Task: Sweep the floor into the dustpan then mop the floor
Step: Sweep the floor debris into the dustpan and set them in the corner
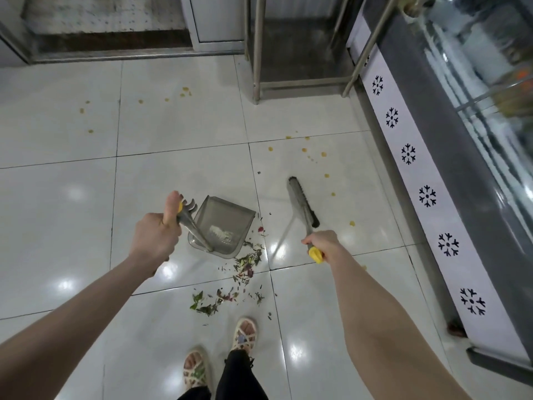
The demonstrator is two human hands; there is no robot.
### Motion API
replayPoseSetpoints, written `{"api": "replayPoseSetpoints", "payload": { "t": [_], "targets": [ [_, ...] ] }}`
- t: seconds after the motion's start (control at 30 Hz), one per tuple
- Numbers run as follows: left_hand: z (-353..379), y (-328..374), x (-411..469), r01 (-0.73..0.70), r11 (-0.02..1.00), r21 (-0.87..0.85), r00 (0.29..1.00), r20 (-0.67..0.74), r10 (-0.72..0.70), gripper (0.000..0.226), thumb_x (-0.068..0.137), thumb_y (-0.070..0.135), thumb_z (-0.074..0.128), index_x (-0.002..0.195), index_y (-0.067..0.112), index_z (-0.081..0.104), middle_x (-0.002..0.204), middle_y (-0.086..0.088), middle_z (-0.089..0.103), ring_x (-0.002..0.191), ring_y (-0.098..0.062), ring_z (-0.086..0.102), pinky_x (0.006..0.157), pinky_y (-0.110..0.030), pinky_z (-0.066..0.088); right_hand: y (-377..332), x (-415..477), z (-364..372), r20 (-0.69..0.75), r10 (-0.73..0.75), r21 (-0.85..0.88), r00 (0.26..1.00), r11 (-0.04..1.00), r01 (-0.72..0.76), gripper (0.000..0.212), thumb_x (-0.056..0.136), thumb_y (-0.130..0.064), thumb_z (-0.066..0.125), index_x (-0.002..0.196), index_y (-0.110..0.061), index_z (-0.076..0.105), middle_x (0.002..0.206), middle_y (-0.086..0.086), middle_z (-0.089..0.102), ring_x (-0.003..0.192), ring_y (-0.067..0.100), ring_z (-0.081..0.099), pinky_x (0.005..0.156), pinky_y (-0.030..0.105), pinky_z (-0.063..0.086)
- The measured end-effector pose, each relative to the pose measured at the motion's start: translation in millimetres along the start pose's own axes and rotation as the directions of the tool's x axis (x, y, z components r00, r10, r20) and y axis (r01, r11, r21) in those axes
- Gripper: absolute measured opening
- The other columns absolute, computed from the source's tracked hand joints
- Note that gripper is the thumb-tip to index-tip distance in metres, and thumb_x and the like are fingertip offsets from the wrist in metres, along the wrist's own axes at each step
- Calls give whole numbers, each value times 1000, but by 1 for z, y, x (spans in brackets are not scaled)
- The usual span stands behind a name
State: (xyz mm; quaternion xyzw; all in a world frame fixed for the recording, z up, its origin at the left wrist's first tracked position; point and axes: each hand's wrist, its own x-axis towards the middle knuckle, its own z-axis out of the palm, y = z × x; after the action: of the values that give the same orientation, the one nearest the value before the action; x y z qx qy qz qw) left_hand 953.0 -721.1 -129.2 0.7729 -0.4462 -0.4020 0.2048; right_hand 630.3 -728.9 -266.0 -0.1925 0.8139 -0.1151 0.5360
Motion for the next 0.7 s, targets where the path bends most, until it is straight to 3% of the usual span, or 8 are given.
{"api": "replayPoseSetpoints", "payload": {
  "t": [0.13, 0.27, 0.37, 0.5, 0.6, 0.7],
  "targets": [
    [-5, -5, 7, 11, 1000, 1, 1000, -10, -11, 79, 85, 75, 25, 58, 5, 50, 55, -8, 48, 47, -24, 43, 44, -25, 38, 2, -11, 20, 100, 17, -36, 995, 999, -14, 16, 75, -2, 73, 81, -3, 58, 68, 12, 55, 60, 25, 54, 54, 31, 42],
    [-16, -15, 7, -2, 1000, -22, 1000, 4, 2, 79, 86, 75, 26, 58, 5, 49, 53, -8, 47, 46, -24, 43, 45, -25, 38, 11, -33, 41, 147, 32, 0, 989, 999, -33, 20, 74, -1, 73, 91, -1, 62, 70, 12, 55, 57, 23, 52, 53, 30, 43],
    [-30, -26, 5, -15, 1000, -11, 1000, 9, 15, 80, 86, 75, 24, 58, 5, 50, 54, -7, 49, 46, -24, 44, 45, -25, 39, 20, -53, 57, 168, 43, -2, 985, 999, -44, 13, 75, 1, 72, 82, -2, 61, 68, 11, 55, 46, 20, 53, 43, 23, 41],
    [-60, -48, 5, -31, 999, -24, 999, 38, 32, 80, 85, 76, 24, 57, 6, 50, 52, -7, 48, 46, -24, 44, 46, -26, 38, 36, -89, 87, 180, 71, 1, 981, 997, -72, 18, 77, 1, 71, 91, 0, 60, 72, 12, 57, 42, 17, 55, 38, 18, 43],
    [-82, -66, 8, -72, 997, -10, 994, 83, 73, 80, 84, 77, 23, 55, 7, 49, 48, -4, 46, 44, -23, 43, 44, -25, 37, 51, -116, 112, 165, 82, 28, 983, 996, -88, 14, 78, 1, 70, 85, 0, 58, 66, 13, 57, 34, 16, 54, 37, 18, 41],
    [-112, -89, 13, -112, 994, 7, 983, 150, 109, 81, 80, 81, 23, 55, 8, 46, 46, -2, 45, 42, -23, 42, 44, -25, 37, 63, -149, 139, 100, 85, 110, 991, 989, -96, 12, 80, -1, 70, 86, -2, 60, 65, 13, 58, 41, 18, 55, 38, 20, 42]
  ]
}}
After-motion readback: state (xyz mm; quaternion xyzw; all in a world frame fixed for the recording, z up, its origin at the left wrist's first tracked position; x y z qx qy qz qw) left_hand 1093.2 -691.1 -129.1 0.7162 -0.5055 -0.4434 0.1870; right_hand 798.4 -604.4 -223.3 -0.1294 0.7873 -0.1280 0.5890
